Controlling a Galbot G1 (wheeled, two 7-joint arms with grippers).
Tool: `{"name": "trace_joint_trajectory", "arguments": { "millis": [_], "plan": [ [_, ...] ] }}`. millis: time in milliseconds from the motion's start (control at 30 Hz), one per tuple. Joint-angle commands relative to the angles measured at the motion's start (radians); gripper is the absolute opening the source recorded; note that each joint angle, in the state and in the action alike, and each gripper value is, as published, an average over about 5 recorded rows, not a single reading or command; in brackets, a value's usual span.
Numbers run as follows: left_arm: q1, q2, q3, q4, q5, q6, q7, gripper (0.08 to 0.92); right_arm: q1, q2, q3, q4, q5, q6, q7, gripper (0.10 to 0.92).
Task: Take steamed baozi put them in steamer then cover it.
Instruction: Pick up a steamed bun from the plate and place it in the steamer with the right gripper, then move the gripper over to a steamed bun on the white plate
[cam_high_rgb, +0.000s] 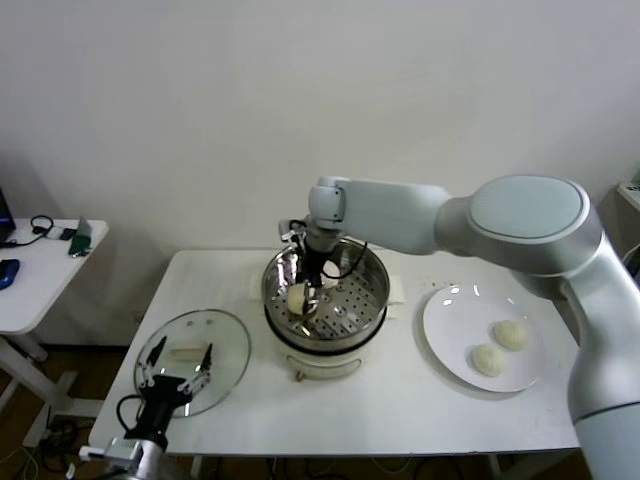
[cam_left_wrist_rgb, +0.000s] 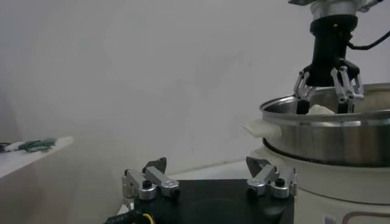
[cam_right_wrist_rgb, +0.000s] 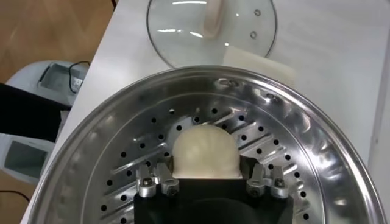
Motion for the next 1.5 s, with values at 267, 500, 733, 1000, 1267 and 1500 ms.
{"name": "trace_joint_trajectory", "arguments": {
  "millis": [267, 500, 733, 1000, 1267, 1500],
  "plan": [
    [-0.003, 0.002, 0.002, 0.002, 0.003, 0.000, 0.000, 0.823, 0.018, -0.029, 0.024, 0.028, -0.024, 0.003, -0.007, 0.822],
    [-0.009, 0.001, 0.009, 0.001, 0.007, 0.003, 0.000, 0.823, 0.153, -0.173, 0.031, 0.160, -0.035, 0.014, -0.019, 0.823],
    [-0.016, 0.003, 0.016, 0.004, 0.011, 0.004, 0.000, 0.823, 0.284, -0.424, 0.029, 0.384, -0.124, 0.037, -0.039, 0.823],
    [-0.017, -0.002, 0.015, 0.008, 0.018, 0.006, -0.001, 0.823, 0.343, -0.712, -0.040, 0.573, -0.270, 0.064, -0.055, 0.823],
    [-0.013, -0.023, 0.012, -0.009, 0.038, 0.017, -0.002, 0.823, 0.167, -0.932, 0.021, 0.599, -0.512, 0.084, -0.050, 0.823],
    [-0.003, -0.044, 0.007, -0.025, 0.055, 0.024, -0.004, 0.823, -0.100, -1.041, 0.204, 0.542, -0.680, 0.110, -0.056, 0.823]
  ]
}}
